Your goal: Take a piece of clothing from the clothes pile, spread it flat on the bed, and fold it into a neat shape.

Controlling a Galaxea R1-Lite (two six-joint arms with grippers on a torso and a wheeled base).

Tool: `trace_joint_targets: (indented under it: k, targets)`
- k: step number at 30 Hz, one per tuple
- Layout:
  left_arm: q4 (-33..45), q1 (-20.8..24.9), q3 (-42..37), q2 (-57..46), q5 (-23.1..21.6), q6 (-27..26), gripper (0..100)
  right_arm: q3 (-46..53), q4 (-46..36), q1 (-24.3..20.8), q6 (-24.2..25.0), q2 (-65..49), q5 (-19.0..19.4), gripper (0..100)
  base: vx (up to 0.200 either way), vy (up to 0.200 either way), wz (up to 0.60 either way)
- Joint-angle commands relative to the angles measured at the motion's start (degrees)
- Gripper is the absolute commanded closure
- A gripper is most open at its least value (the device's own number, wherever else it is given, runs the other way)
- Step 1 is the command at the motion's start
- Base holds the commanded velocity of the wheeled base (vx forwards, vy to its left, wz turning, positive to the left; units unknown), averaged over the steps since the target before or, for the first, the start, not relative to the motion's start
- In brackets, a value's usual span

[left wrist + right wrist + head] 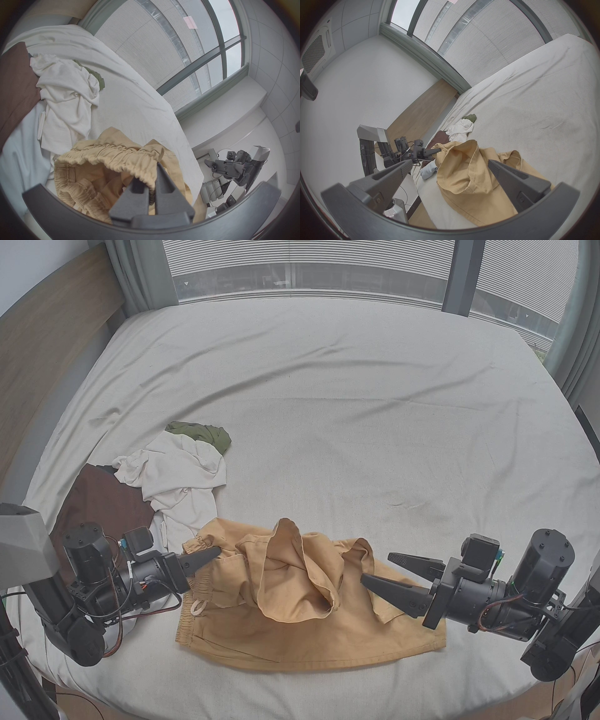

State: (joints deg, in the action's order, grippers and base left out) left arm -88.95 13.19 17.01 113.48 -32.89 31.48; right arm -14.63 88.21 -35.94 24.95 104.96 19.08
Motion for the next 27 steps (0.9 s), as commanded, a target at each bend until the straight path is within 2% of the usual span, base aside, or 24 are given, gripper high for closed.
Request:
trace_joint_targets:
  k: [1,6,11,20,27]
  targets:
    - [-0.2,0.7,-2.0,-3.9,-0.4,0.0,100,-0.2,0.0,-0.5,0.1,1.1,0.1,0,0.000,0.000,0.00]
    - [-0.1,0.7,-2.5,-5.0,-0.6,0.0,100,-3.7,0.0,-2.1,0.6,3.1,0.0,0,0.000,0.000,0.00]
    - [-0.2,0.8,-2.9,-4.7,-0.7,-0.2,100,-11.4,-0.9,-3.1,5.3,7.6,0.0,0,0.000,0.000,0.00]
    - [-0.1,2.1,-3.7,-4.5,-0.6,-0.5,100,-21.8,-7.4,-3.3,6.2,15.2,-0.1,0,0.000,0.000,0.00]
    - [-0.2,2.4,-4.2,-4.2,-0.7,-0.5,100,-29.0,-12.0,-3.3,8.9,18.3,-0.3,0,0.000,0.000,0.00]
